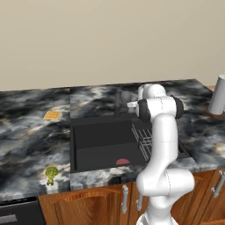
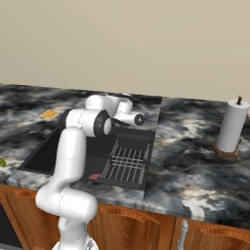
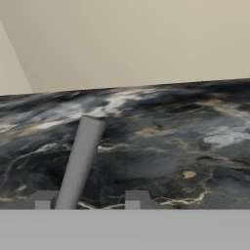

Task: Turn on the sink faucet. Then move the broccoli from the counter to the sink. Turn off the sink. Move the vegetable from the sink to the pot next to the stove. Finally move the pot to the rear left burner.

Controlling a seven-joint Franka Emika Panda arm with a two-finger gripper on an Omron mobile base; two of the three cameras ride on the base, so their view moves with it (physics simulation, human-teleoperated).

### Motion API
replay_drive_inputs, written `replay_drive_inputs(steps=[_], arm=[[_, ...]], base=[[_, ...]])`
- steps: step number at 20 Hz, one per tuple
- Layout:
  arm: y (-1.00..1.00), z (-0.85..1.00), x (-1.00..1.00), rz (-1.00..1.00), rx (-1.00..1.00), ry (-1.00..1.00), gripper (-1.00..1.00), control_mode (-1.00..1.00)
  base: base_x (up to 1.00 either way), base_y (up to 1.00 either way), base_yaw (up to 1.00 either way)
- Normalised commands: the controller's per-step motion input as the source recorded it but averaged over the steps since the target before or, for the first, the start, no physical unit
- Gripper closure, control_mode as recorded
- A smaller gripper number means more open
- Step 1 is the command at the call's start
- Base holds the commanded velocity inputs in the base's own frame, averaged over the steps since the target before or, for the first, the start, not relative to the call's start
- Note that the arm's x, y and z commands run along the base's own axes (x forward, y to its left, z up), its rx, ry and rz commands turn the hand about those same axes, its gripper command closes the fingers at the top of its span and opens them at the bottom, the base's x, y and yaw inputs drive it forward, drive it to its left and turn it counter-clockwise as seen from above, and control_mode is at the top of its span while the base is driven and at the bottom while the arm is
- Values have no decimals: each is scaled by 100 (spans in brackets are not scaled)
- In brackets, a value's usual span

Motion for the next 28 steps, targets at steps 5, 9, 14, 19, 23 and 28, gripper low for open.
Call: replay_drive_inputs(steps=[5,9,14,19,23,28], arm=[[-66,-48,0,0,1,0,100,-100],[-62,-47,0,0,1,0,100,-100],[-63,-45,0,0,1,0,100,-100],[-66,-40,0,0,3,2,100,-100],[-67,-38,-2,0,5,3,100,-100],[-62,-38,-4,0,4,3,100,-100]], base=[[0,0,0],[0,0,0],[0,0,0],[0,0,0],[0,0,0],[0,0,0]])
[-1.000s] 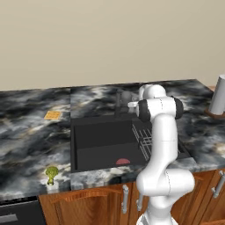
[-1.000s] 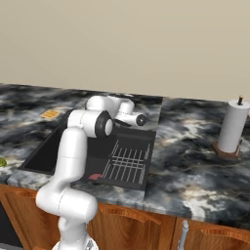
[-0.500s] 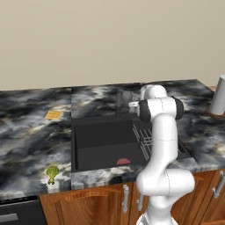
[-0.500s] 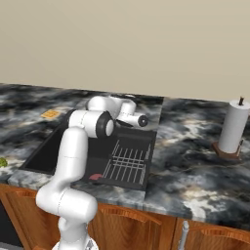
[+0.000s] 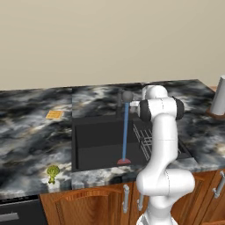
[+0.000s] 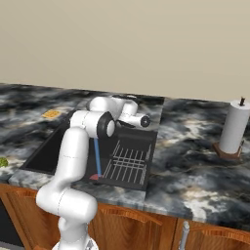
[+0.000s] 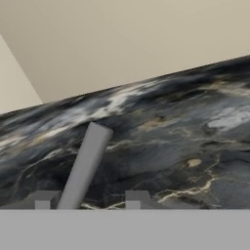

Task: Turn on the sink faucet. Then move the broccoli from the counter to the sink. Turn off the sink. Move the vegetable from the sink to the pot next to the stove. Finally move the pot to the rear left burner.

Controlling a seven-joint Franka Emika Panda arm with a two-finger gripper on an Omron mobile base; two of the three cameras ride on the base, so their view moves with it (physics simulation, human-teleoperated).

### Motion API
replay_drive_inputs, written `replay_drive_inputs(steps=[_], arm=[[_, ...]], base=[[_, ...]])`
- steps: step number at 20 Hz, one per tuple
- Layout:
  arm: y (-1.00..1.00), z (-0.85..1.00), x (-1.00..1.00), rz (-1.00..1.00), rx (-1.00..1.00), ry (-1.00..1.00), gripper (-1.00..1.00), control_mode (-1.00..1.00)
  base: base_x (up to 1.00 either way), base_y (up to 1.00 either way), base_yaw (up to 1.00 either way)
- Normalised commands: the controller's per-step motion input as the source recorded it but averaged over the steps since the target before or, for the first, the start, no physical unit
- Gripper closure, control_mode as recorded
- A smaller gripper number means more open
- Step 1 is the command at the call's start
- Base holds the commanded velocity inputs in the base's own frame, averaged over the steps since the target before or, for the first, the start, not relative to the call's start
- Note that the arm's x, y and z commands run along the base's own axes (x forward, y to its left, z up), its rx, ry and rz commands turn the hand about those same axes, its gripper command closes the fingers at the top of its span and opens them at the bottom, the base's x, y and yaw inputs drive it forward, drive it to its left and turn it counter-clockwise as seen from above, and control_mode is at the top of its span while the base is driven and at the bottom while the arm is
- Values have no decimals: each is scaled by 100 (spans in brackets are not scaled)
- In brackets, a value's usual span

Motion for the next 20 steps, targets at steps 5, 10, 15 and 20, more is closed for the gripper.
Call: replay_drive_inputs(steps=[5,10,15,20], arm=[[-48,-23,-2,0,3,2,-100,-100],[-16,17,-5,0,0,0,-100,-100],[-26,32,-24,0,0,0,-100,-100],[-43,35,-34,0,0,0,-100,-100]], base=[[0,0,0],[0,0,0],[0,0,0],[0,0,0]])
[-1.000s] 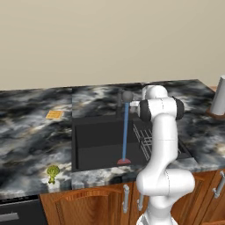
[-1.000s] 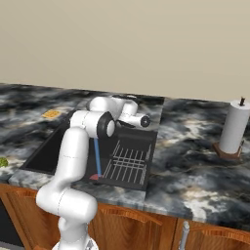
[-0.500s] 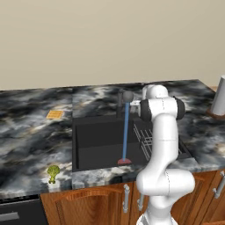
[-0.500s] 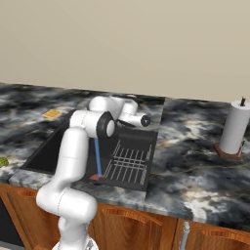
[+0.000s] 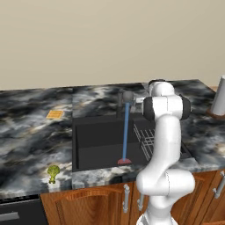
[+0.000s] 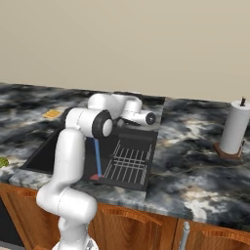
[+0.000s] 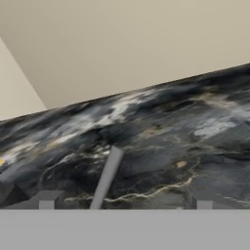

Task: Turn on the sink faucet. Then move the broccoli from the counter to the sink. Turn off the sink. Move the vegetable from the sink to the pot next to the stove. Finally move the pot to the rear left burner.

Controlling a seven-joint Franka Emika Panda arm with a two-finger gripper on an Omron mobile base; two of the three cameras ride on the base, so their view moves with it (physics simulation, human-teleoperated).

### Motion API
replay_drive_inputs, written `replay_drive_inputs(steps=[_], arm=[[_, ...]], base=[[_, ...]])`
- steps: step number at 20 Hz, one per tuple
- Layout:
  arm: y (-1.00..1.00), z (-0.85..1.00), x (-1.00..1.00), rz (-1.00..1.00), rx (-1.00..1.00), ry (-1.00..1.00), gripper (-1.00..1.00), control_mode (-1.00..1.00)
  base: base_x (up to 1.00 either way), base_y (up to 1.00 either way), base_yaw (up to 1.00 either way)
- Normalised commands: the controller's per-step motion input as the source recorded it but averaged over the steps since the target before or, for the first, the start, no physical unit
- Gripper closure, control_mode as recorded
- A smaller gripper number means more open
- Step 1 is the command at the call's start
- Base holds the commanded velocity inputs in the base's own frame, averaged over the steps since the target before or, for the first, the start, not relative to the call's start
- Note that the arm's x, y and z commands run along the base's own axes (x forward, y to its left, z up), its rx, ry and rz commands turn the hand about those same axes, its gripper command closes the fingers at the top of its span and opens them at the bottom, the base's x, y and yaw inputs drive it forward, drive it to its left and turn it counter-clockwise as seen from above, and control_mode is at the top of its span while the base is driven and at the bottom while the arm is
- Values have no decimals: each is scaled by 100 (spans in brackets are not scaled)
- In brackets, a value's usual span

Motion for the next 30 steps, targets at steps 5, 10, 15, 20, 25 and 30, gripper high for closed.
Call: replay_drive_inputs(steps=[5,10,15,20,25,30], arm=[[-35,41,-39,0,0,0,-100,-100],[-16,50,-66,0,0,0,-100,-100],[-2,54,-82,0,0,-4,-100,-100],[0,58,-77,0,0,-3,-100,-100],[0,59,-72,0,0,0,-100,-100],[3,60,-69,0,0,0,-100,-100]], base=[[0,0,0],[0,0,0],[0,0,0],[0,0,0],[0,0,0],[0,0,0]])
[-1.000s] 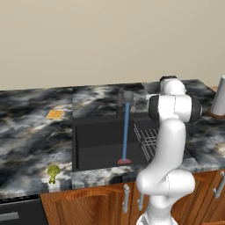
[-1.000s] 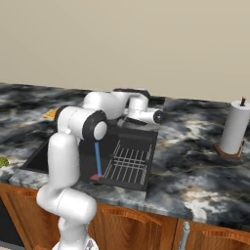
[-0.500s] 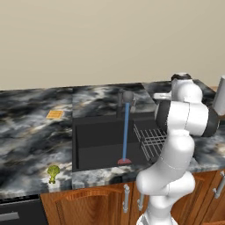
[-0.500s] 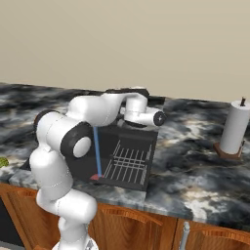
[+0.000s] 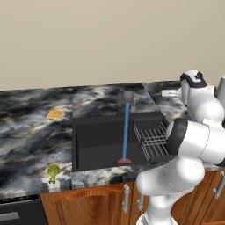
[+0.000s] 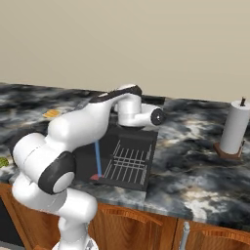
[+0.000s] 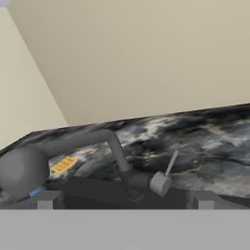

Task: Turn on the sink faucet. Then move the broccoli from the counter to the sink. Turn off the sink. Move the vegetable from the sink to the pot next to the stove. Finally move the pot to the rear left burner.

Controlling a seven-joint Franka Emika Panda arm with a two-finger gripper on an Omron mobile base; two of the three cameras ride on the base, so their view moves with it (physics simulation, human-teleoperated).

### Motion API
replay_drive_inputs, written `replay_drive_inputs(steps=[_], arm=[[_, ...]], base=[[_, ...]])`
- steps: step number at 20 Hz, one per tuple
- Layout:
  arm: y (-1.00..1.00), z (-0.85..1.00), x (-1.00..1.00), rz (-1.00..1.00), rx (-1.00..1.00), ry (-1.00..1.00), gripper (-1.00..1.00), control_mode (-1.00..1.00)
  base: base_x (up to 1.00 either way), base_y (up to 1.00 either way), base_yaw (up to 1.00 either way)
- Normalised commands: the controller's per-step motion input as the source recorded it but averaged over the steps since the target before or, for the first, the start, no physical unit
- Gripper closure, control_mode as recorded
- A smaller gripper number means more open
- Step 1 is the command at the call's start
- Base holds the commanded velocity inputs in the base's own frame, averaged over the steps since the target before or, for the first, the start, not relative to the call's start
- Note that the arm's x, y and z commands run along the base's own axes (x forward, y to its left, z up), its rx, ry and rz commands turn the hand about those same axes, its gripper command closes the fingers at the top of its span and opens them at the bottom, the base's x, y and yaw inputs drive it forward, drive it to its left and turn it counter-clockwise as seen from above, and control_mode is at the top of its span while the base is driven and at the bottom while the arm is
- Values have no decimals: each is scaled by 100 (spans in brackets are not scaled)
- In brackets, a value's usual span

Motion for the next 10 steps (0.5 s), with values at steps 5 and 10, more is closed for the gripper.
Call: replay_drive_inputs(steps=[5,10], arm=[[13,59,-54,-2,-2,4,-100,-100],[15,49,-47,-6,-4,12,-100,-100]], base=[[0,0,0],[0,0,0]])
